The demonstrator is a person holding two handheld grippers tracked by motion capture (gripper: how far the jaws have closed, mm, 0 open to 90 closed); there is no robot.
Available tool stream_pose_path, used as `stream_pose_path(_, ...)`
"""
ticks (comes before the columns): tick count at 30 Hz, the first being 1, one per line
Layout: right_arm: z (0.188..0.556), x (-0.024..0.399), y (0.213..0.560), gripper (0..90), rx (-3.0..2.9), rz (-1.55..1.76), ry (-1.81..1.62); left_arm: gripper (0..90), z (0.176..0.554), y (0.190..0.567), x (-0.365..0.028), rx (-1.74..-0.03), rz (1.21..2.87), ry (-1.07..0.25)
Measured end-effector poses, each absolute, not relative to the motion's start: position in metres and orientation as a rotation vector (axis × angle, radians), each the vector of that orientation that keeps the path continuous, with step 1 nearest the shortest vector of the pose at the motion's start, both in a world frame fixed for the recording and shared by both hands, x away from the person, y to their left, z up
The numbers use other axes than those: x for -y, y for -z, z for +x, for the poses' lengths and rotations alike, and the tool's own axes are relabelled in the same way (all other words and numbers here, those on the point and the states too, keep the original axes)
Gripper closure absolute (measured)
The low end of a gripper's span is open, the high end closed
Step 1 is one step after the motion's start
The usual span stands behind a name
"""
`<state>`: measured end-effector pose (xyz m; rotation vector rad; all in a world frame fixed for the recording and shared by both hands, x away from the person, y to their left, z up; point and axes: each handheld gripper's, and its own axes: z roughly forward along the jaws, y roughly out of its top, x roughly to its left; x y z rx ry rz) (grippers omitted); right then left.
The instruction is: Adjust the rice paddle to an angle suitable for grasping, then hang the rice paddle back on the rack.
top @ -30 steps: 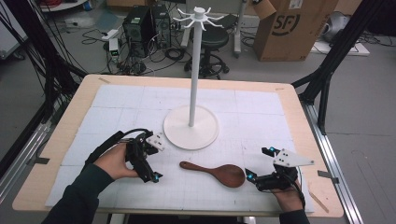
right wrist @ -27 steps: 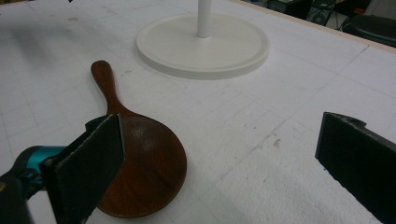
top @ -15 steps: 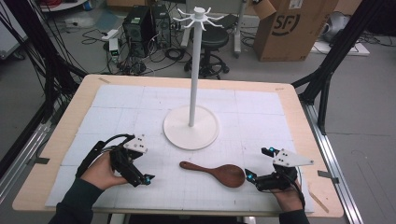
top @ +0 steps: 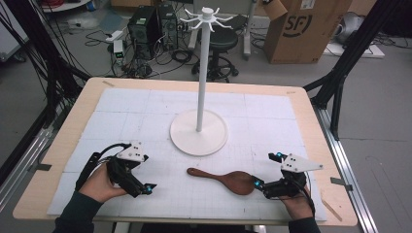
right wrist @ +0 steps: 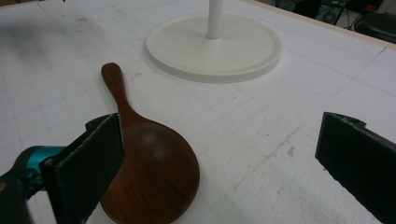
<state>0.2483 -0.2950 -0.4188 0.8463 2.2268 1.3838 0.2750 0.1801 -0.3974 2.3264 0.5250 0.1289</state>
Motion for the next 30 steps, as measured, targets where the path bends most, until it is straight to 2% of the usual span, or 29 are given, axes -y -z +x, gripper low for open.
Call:
stream_pose_path(15, 0.252, 0.294, 0.411, 0.6, -2.275, 0.796, -1.416, 1.6, 0.272, 0.399, -0.192, -0.560, 2.240, -0.117)
stream_pose_path(30, 0.260, 0.282, 0.387, 0.6, -2.408, 0.664, -1.443, 1.6, 0.272, 0.392, -0.203, -0.568, 2.164, -0.146)
